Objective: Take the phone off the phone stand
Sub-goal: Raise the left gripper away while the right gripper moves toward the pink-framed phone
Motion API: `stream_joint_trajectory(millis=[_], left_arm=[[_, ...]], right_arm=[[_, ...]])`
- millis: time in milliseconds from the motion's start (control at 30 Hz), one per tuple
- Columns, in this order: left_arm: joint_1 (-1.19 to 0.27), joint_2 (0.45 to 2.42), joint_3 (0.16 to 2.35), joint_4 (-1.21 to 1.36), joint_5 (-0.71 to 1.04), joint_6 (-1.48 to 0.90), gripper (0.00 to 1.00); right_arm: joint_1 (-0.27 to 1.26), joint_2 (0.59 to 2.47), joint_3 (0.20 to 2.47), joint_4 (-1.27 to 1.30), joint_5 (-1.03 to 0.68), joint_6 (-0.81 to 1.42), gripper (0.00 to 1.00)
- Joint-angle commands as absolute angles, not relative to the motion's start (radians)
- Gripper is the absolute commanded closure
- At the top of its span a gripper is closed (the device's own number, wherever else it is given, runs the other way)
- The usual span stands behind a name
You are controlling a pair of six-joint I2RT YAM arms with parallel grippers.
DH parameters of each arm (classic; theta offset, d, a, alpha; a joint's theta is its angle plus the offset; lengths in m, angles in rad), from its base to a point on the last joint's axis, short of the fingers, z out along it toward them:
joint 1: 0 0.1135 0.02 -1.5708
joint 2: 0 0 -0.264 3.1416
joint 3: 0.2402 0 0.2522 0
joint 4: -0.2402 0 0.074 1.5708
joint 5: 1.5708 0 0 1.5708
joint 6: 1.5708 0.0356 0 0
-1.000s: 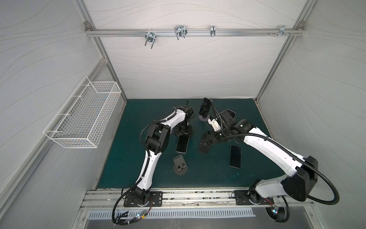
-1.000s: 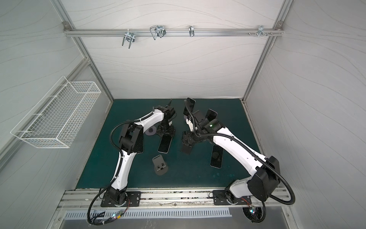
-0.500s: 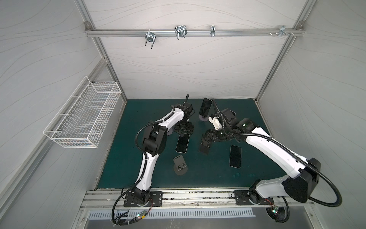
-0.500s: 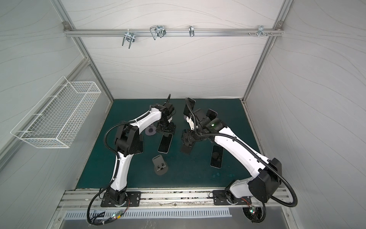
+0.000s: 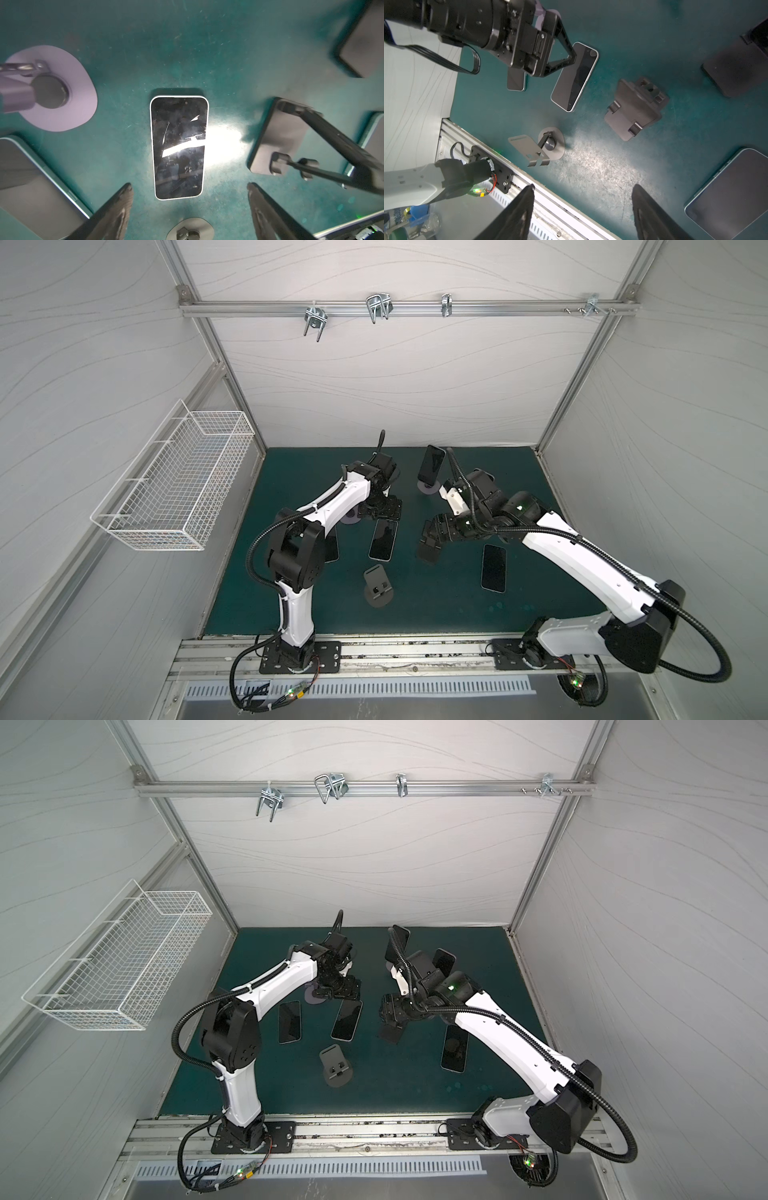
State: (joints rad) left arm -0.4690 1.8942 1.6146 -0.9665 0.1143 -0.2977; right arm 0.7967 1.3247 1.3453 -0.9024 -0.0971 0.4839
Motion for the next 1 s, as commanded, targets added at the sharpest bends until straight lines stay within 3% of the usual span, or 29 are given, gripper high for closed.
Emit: stream_joint_trajectory(millis=[0,667,967], left_arm=[[-0.466,1.827,1.598,-0.938,0.126,-0.319,0.13],[-0.478,1.304,1.311,-0.952,0.177,-0.293,0.13],[-0.478,1.105,1.188,-0.903,0.192,-0.212,0.13]], right_arm=[[0.839,1.286,1.383,-0.943,-0.059,0.52,0.25],[1.215,1.323,1.477,-0.98,0.204,0.76,0.28],[1.275,1.405,1.533,-0.985,0.257,0.796,0.28]])
